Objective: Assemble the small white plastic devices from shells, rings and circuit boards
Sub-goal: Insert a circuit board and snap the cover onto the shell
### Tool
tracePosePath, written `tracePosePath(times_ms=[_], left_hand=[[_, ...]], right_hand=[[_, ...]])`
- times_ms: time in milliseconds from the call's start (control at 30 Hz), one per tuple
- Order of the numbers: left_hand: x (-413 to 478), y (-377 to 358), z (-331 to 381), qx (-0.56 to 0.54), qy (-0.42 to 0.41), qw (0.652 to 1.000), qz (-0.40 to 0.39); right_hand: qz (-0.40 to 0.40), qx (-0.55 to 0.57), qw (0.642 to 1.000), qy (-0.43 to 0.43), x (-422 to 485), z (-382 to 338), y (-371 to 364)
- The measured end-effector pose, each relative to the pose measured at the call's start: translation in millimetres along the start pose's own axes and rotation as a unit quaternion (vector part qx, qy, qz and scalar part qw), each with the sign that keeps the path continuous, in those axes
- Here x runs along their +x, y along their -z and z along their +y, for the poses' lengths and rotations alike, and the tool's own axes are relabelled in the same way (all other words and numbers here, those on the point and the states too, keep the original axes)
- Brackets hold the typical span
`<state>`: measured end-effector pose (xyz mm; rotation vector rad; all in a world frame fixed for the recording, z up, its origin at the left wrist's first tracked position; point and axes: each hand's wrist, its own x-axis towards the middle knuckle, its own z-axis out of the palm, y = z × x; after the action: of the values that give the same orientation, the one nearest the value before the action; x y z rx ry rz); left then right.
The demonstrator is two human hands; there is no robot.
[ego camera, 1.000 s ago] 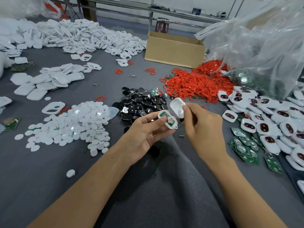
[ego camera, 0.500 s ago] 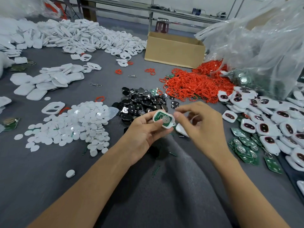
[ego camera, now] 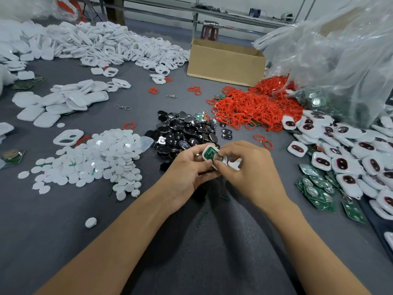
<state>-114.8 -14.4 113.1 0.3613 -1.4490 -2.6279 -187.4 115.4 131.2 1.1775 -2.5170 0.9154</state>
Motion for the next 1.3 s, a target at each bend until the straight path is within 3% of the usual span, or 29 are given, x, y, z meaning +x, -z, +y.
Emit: tracePosePath(times_ms=[133, 267, 400, 567, 633, 700, 900, 1000, 1133, 1200, 1300], left_hand=[[-1.8, -0.5, 1.1, 0.01, -0.004, 1.0, -0.004], [-2.4, 0.2, 1.6, -0.006, 0.003, 1.0, 0.009], [-2.7, 0.9, 1.7, -0.007, 0.0, 1.0, 0.005], [-2.5, 2.2, -0.2, -0.006, -0.009, 1.0, -0.001], [-2.2, 2.8, -0.9, -0.001, -0.013, 1.0, -0.001], [-2.1, 2.9, -0.9, 0.007, -0.013, 1.0, 0.002], [-1.8, 2.9, -0.8, 0.027, -0.021, 0.999, 0.009], [-1.5, 1.9, -0.5, 0.035, -0.026, 0.999, 0.008], [-1.5, 0.3, -1.1, 0.047, -0.034, 0.998, 0.007], [-2.2, -0.5, -1.4, 0.054, -0.039, 0.998, 0.002], [-3.6, -1.3, -1.6, 0.061, -0.044, 0.997, -0.005]], right_hand=[[0.018, 0.121, 0.991, -0.061, 1.1, -0.2, 2.2], [0.047, 0.302, 0.939, -0.16, 4.7, 0.3, 11.3], [0.041, 0.551, 0.797, -0.244, 7.6, 0.6, 20.6], [-0.046, 0.721, 0.629, -0.286, 9.5, 4.8, 27.2], [-0.062, 0.766, 0.579, -0.272, 8.2, 6.8, 27.7], [-0.071, 0.782, 0.564, -0.256, 7.2, 7.8, 28.0], [-0.096, 0.753, 0.615, -0.214, 5.1, 4.4, 23.1], [-0.065, 0.665, 0.716, -0.203, 5.8, 0.8, 21.2], [0.023, 0.367, 0.915, -0.164, 4.5, 2.3, 14.5], [0.037, 0.258, 0.958, -0.121, 2.6, 1.1, 7.5], [0.057, 0.145, 0.986, -0.064, -0.1, -0.7, -0.1]])
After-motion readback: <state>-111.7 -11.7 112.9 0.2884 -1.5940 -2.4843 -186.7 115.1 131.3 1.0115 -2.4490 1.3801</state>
